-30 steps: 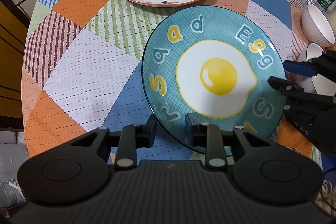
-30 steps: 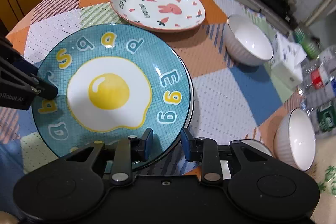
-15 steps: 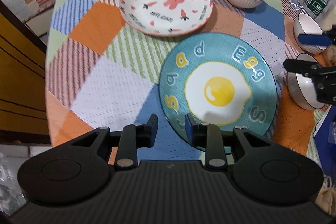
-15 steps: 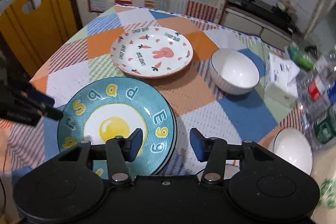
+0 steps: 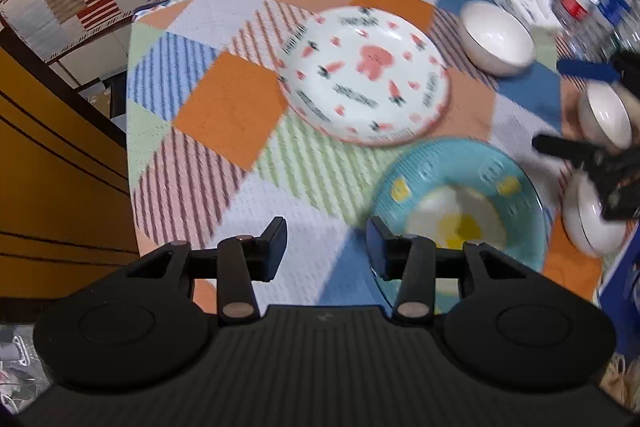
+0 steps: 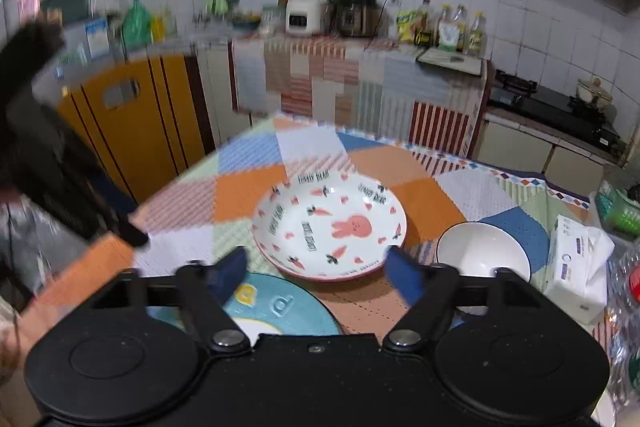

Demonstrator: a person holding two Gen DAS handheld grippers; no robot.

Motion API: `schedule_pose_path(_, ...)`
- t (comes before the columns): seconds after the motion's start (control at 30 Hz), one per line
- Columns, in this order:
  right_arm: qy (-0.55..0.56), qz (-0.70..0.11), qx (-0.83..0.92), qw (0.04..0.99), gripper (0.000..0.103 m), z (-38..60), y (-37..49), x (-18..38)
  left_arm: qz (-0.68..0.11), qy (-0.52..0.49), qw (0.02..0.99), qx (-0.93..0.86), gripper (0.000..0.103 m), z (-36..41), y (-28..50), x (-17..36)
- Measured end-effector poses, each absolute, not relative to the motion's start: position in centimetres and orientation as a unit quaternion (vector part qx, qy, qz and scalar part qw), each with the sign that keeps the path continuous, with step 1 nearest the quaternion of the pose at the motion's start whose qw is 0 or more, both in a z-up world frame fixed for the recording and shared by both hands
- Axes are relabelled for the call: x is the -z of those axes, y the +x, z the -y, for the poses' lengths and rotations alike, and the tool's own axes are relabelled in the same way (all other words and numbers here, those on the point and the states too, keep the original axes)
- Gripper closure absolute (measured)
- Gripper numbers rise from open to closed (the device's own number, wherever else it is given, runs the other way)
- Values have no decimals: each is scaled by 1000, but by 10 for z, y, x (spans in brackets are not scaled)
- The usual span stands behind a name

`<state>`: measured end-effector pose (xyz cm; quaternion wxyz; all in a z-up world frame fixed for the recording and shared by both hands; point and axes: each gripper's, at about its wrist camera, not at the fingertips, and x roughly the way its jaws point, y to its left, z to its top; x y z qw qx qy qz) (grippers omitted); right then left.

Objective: Organize plates and bowls
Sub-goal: 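Grasp the white bunny plate rim with both tools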

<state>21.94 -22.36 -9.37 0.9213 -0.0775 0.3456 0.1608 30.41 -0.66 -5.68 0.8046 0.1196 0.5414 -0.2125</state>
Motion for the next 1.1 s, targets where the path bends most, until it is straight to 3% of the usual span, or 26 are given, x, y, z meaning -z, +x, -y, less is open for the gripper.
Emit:
schedule_pose_path(0.2,-6,-407,-149,901,15,234,274,123,-525,91,820,210,56,-4,352,80)
schedule_pose_path(0.47,123,-464,-94,872,34,266,323,182,-495,63,854,148,56,-10,386,133)
schedule_pose_path(0.73,214,-465,-85,855,41,287,344,220,-471,20,860,195,55,3,409,156)
schedule_pose_path(0.8,222,-462,-82,855,45,288,349,225,-474,20,857,201,55,10,416,163)
schedule_pose_path(0.9,222,-449,-84,861,58,288,353,229,-468,30,862,194,56,19,424,171)
schedule_pose_path(0.97,211,-447,-84,865,68,286,356,230,-465,34,862,199,58,24,428,175)
schedule_pose_path(1.1,204,-443,-87,869,82,288,362,232,-478,24,850,218,79,31,433,182)
